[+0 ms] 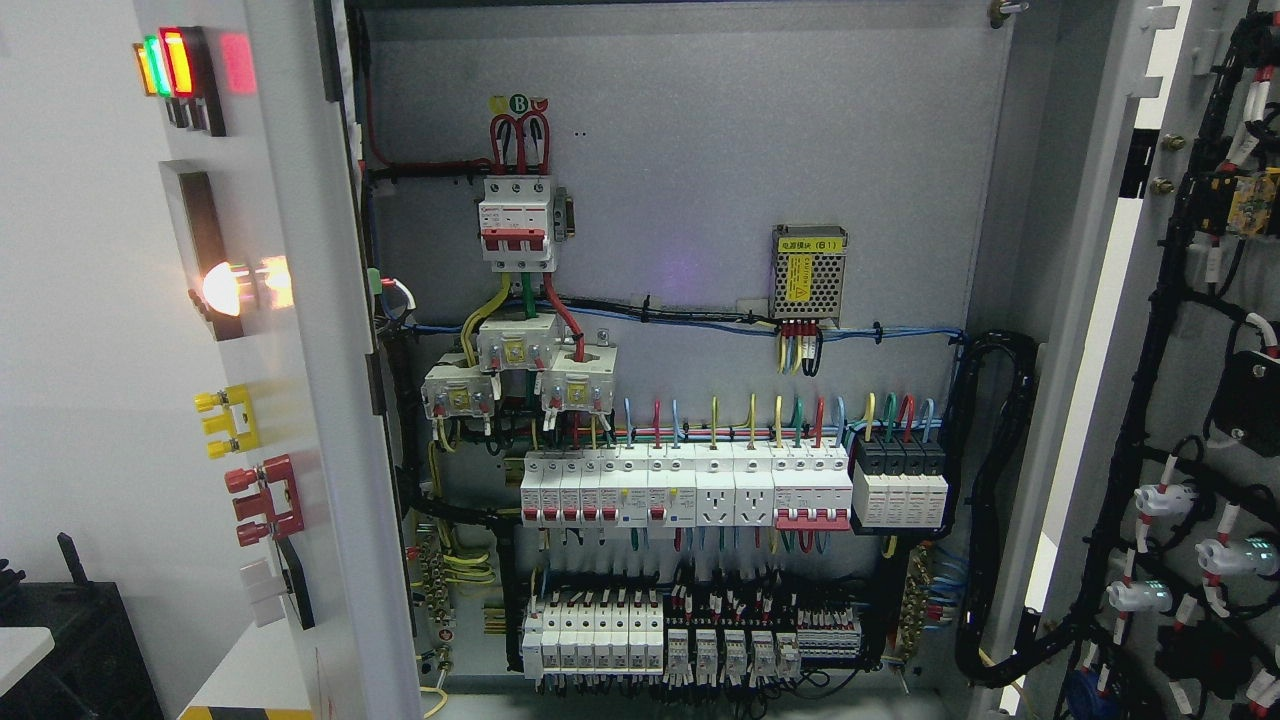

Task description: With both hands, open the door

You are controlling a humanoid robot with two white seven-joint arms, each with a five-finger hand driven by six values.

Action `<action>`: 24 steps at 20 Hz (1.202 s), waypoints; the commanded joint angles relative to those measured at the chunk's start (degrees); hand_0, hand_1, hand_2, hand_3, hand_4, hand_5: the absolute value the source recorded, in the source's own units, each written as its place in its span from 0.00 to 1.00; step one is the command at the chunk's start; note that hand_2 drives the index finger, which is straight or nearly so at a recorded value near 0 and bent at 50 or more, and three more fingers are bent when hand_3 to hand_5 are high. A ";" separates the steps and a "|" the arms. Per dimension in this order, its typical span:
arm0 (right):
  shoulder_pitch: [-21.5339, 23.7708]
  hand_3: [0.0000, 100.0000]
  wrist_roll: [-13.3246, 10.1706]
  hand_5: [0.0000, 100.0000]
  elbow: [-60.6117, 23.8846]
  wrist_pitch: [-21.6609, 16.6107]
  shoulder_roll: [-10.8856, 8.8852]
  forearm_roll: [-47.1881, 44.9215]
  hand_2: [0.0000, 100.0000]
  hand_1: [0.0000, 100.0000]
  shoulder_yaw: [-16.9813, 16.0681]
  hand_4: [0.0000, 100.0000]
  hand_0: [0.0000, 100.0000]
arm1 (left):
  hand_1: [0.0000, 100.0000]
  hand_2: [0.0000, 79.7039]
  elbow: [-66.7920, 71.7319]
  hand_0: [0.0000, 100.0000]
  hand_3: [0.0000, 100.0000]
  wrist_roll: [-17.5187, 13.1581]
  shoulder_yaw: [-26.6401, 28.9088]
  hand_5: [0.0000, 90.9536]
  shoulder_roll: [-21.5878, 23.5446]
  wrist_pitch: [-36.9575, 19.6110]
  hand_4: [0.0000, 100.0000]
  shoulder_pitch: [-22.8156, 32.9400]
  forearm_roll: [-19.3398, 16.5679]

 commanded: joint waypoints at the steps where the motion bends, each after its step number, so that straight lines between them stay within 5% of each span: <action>1: -0.38 0.00 -0.32 0.00 -0.37 -0.02 0.02 0.02 0.00 0.00 1.26 0.00 0.00 | 0.00 0.00 -0.07 0.00 0.00 0.01 0.59 0.00 -1.93 0.00 0.04 1.32 0.04; 24: -3.54 0.00 -0.41 0.00 -0.11 0.15 2.13 0.81 0.00 0.00 3.81 0.00 0.00 | 0.00 0.00 0.46 0.00 0.00 0.01 0.15 0.00 -1.93 0.00 0.04 1.32 -0.13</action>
